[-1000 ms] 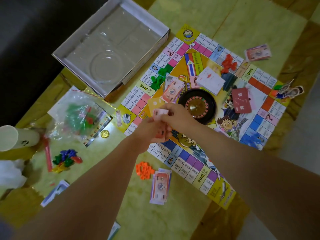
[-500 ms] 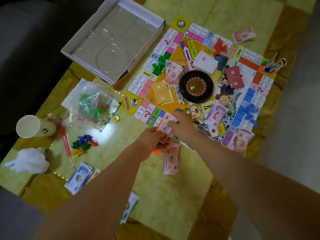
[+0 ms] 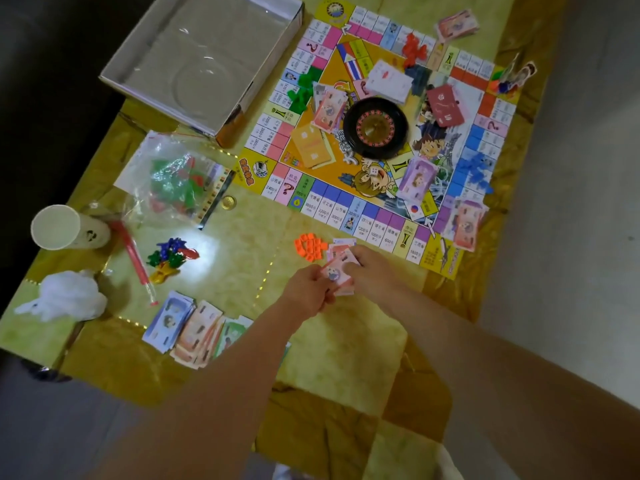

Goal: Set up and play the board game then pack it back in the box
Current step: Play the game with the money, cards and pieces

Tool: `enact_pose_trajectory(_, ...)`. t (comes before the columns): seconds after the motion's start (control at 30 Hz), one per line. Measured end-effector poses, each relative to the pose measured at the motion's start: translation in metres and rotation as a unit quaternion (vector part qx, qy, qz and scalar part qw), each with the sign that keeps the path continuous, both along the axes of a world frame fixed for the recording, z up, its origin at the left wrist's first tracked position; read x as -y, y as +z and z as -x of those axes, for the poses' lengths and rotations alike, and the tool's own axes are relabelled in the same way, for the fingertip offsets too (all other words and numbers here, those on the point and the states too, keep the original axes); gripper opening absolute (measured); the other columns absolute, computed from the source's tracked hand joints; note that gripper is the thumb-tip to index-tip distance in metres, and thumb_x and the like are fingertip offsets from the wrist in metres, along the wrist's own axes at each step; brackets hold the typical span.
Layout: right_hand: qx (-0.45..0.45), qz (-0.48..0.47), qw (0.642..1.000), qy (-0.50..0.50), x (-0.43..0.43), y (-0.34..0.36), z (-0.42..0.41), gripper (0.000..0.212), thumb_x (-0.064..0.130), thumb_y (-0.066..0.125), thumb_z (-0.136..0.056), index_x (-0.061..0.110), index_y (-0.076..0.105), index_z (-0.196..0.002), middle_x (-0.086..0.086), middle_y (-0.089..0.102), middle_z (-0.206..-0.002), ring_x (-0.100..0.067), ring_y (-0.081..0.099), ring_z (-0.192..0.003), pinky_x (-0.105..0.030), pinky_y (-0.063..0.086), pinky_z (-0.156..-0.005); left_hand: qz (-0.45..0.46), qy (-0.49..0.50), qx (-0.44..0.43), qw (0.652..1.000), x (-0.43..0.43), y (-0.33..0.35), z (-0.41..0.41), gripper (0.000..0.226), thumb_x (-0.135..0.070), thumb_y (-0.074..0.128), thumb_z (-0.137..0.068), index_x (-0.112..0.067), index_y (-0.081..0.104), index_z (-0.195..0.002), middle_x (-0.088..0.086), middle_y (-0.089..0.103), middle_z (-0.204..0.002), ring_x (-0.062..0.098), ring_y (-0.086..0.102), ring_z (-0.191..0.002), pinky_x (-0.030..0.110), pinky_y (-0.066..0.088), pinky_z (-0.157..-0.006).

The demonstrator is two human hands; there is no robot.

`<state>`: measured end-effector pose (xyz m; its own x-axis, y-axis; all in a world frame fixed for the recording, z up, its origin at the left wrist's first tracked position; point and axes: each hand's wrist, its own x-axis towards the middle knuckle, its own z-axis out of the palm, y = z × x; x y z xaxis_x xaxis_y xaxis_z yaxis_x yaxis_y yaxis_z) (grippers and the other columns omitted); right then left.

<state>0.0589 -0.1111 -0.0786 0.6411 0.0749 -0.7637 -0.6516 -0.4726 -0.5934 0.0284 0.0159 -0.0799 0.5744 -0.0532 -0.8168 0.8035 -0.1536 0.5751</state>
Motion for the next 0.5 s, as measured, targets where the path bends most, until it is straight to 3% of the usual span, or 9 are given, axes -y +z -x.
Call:
enact_pose_trajectory(0.07, -0.015, -0.025, 0.997, -0.075, 0.007, -0.001, 0.009, 0.025, 0.001, 0.051, -0.093, 0.005, 0.055, -0.118, -0.010, 0.064, -0.107, -0.013, 0.062, -0.075, -0.014, 0.045, -0.050, 0.001, 0.028, 0.011, 1.000, 0.004, -0.004, 0.008, 0.019, 0.002, 0.040, -0.097, -0.010, 0.051, -0.087, 0.009, 0.052, -0.063, 0.004, 0.042, -0.030, 0.015, 0.028, -0.032)
enact_pose_trajectory(0.2, -0.070, -0.066, 0.984, -0.149, 0.019, 0.001, 0.018, 0.020, -0.002, 0.061, -0.089, -0.008, 0.062, -0.108, -0.011, 0.064, -0.074, -0.011, 0.058, -0.056, -0.016, 0.044, -0.048, 0.002, 0.041, 0.037, 0.998, 0.017, -0.007, 0.013, 0.015, -0.003, 0.039, -0.097, -0.010, 0.051, -0.090, 0.007, 0.059, -0.064, 0.012, 0.046, -0.041, 0.021, 0.033, -0.039)
enact_pose_trajectory(0.3, -0.058, -0.042, 0.981, -0.181, 0.035, 0.003, 0.012, 0.020, -0.003, 0.067, -0.084, -0.005, 0.066, -0.104, -0.008, 0.065, -0.073, -0.007, 0.059, -0.053, -0.012, 0.042, -0.044, 0.010, 0.012, 0.036, 0.999, 0.032, -0.004, 0.005, 0.017, -0.005, 0.038, -0.098, -0.010, 0.052, -0.091, 0.007, 0.062, -0.069, 0.017, 0.050, -0.051, 0.024, 0.038, -0.046)
enact_pose_trajectory(0.4, -0.041, -0.020, 0.978, -0.204, 0.060, 0.004, -0.006, 0.023, 0.000, 0.073, -0.080, -0.001, 0.068, -0.103, -0.005, 0.066, -0.078, -0.007, 0.059, -0.057, -0.010, 0.043, -0.045, -0.001, -0.042, 0.043, 0.998, 0.050, -0.005, -0.013, 0.021, -0.013, 0.045, -0.096, -0.003, 0.053, -0.112, 0.011, 0.063, -0.087, 0.018, 0.053, -0.063, 0.027, 0.044, -0.054)
enact_pose_trajectory(0.5, -0.014, -0.011, 0.977, -0.215, 0.085, 0.004, -0.032, 0.029, 0.000, 0.073, -0.080, -0.004, 0.067, -0.108, -0.008, 0.067, -0.083, -0.006, 0.061, -0.055, -0.009, 0.044, -0.046, -0.103, -0.069, 0.073, 0.990, 0.063, -0.006, -0.036, 0.035, -0.022, 0.053, -0.092, -0.005, 0.050, -0.122, 0.009, 0.062, -0.105, 0.024, 0.060, -0.087, 0.039, 0.054, -0.079)
